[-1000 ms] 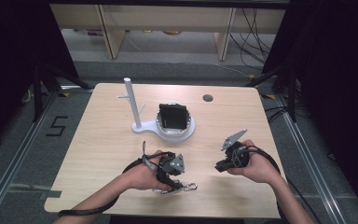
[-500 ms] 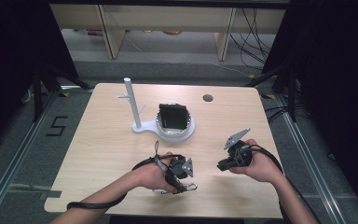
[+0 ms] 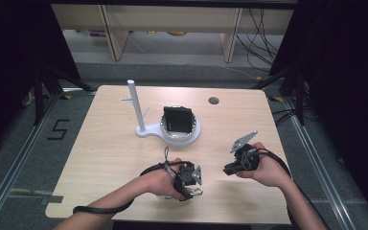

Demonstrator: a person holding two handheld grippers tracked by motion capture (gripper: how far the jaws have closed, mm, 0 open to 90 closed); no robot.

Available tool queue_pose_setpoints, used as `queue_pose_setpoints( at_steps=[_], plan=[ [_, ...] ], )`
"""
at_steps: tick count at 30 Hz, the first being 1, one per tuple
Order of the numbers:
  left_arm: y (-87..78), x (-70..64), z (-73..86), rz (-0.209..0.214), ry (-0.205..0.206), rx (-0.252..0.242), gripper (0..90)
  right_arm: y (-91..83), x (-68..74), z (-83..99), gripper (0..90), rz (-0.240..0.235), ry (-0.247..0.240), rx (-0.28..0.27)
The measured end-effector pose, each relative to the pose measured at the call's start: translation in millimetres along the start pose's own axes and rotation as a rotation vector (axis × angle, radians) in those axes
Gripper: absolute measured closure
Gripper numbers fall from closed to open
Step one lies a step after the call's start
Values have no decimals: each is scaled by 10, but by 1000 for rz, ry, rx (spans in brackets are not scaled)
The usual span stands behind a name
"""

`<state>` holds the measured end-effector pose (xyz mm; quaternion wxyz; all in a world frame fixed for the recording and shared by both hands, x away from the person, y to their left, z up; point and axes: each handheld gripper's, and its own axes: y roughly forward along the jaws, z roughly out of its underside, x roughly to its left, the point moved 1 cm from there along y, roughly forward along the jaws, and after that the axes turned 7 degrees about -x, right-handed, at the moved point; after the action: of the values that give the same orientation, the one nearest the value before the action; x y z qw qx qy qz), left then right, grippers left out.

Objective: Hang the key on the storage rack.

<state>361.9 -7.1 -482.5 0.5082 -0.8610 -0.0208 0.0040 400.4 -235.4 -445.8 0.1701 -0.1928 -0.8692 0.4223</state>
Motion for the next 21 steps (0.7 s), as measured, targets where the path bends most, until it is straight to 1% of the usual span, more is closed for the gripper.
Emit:
queue_pose_setpoints(
  at_steps=[2,3,5,6,7,8,9,10,11,12,13,14,15,16,17,19,21],
  plan=[
    [26,-9,-2,3,6,12,529,-2,8,4,795,2,11,4],
    [40,-16,-2,5,8,16,531,1,6,6,795,2,9,2],
    [66,-25,-6,3,24,24,537,7,-6,8,794,-2,-5,-5],
    [84,-39,-5,4,22,26,543,6,-12,9,794,-2,-10,-7],
    [98,-42,-5,-2,34,32,547,-1,-2,11,793,-2,7,-3],
    [102,-43,-9,6,40,34,551,-5,-6,12,793,-1,4,-5],
    [107,-53,-12,5,38,25,580,-7,-18,11,792,-1,-10,-8],
    [106,-55,-14,6,44,28,580,-7,-18,11,792,-1,-10,-8],
    [101,-56,-18,15,54,37,599,-10,-18,10,791,1,-10,-9],
    [107,-67,-17,19,40,28,633,-13,-12,11,789,0,-2,-7],
    [105,-70,-19,28,33,33,664,-16,-12,11,789,-1,-2,-7],
    [105,-74,-18,31,13,36,688,-16,-12,10,788,1,-2,-8],
    [101,-66,-19,30,8,39,704,-16,-12,10,788,0,-1,-9],
    [98,-61,-16,40,-2,43,704,-16,-12,10,788,0,-1,-9],
    [97,-56,-11,45,-7,41,707,-15,-13,10,787,0,-2,-9],
    [93,-56,-4,47,0,37,716,-15,-11,11,786,-2,-1,-10],
    [90,-63,6,46,-3,31,737,-16,-13,16,785,-3,-1,-15]
  ],
)
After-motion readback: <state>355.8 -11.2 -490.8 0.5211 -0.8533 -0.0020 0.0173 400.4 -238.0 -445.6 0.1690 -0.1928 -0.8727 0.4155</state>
